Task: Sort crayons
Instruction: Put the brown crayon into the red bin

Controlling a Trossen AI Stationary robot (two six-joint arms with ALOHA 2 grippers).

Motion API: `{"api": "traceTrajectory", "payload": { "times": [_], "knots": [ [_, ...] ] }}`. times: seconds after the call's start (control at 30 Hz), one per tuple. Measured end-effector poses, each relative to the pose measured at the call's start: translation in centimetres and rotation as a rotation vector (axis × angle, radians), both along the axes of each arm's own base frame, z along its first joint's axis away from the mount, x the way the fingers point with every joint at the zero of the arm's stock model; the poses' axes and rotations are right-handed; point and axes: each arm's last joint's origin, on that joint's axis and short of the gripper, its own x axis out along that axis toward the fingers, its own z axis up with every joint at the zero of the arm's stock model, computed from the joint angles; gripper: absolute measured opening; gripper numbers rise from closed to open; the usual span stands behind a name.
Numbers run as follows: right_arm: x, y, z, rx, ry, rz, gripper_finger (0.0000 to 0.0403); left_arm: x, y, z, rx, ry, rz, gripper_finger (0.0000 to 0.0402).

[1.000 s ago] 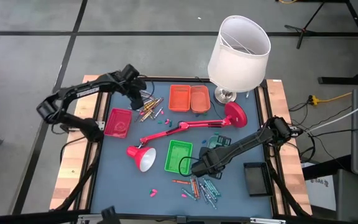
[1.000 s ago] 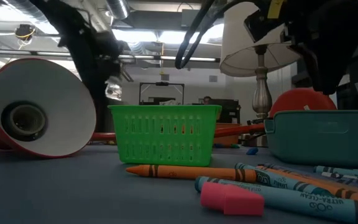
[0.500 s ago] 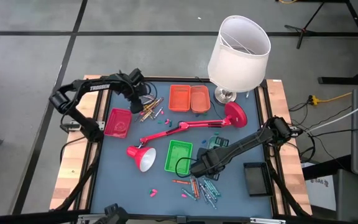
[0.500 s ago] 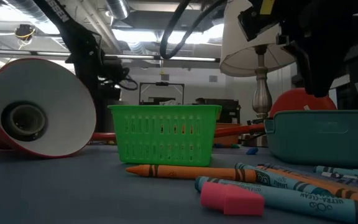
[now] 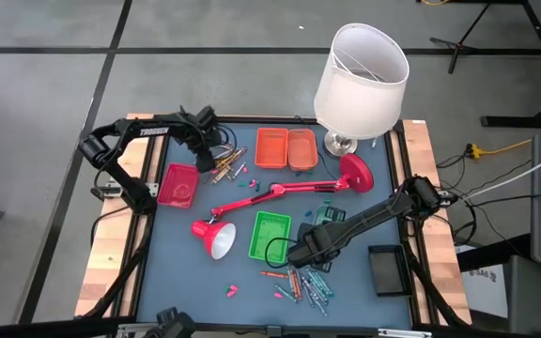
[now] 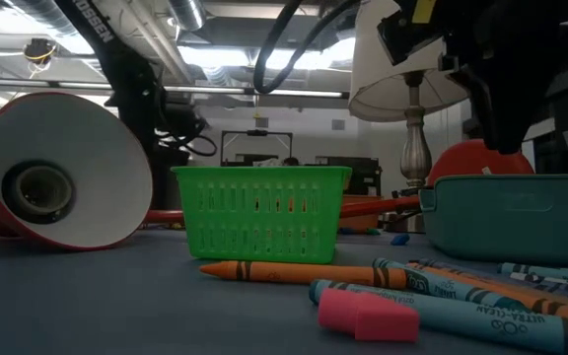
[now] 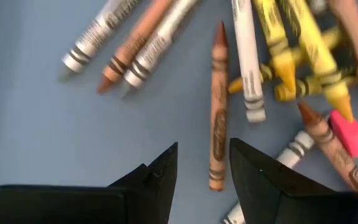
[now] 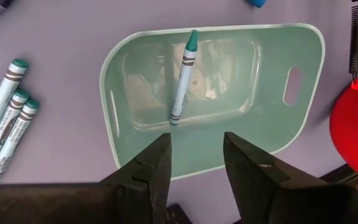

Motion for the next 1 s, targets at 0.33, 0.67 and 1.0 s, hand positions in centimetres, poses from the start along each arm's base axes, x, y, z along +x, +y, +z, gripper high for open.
{"api": "traceTrajectory", "payload": {
  "times": [0.33, 0.67, 1.0],
  "knots": [
    [0.0, 0.0, 0.0, 0.000, 0.000, 0.000, 0.0145, -0.6, -0.7, -1.3, 0.001, 0.000, 0.000, 0.0127],
    [0.0, 0.0, 0.0, 0.000, -0.001, 0.000, 0.0145, -0.4, -0.5, -1.4, 0.021, -0.022, 0.001, 0.0056],
    [0.0, 0.0, 0.0, 0.000, -0.002, 0.000, 0.0145, -0.4, -0.4, -1.4, 0.038, -0.031, 0.035, 0.0016]
  ]
}}
